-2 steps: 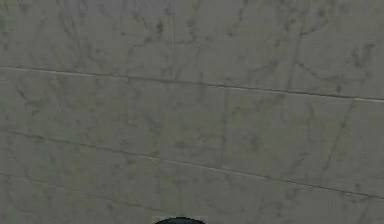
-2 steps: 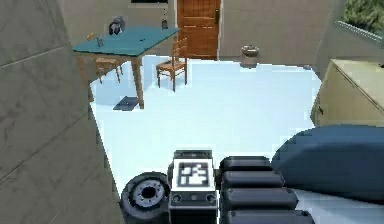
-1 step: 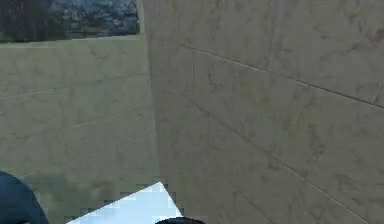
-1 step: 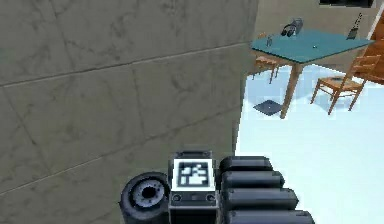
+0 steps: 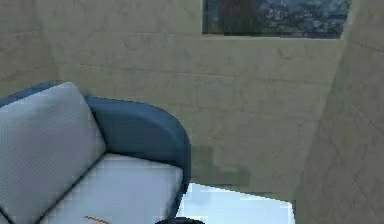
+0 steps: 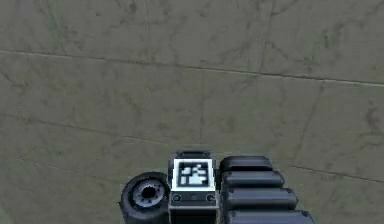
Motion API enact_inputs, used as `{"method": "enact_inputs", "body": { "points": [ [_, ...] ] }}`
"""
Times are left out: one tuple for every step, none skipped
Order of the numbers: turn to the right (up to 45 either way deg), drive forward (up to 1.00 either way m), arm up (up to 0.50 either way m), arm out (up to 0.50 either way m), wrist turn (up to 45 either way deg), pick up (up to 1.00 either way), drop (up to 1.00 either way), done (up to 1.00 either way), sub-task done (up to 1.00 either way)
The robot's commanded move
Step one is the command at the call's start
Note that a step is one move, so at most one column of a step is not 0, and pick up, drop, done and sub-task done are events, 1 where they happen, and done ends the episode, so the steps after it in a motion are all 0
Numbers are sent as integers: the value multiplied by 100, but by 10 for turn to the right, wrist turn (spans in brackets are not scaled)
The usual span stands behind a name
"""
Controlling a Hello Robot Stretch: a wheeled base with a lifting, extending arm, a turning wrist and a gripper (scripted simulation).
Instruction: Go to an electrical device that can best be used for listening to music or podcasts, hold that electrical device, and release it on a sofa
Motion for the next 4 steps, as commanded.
{"method": "enact_inputs", "body": {
  "points": [
    [-270, 0, 0, 0, 0, 0, 0, 0, 0],
    [-450, 0, 0, 0, 0, 0, 0, 0, 0],
    [-450, 0, 0, 0, 0, 0, 0, 0, 0],
    [-450, 0, 0, 0, 0, 0, 0, 0, 0]
  ]
}}
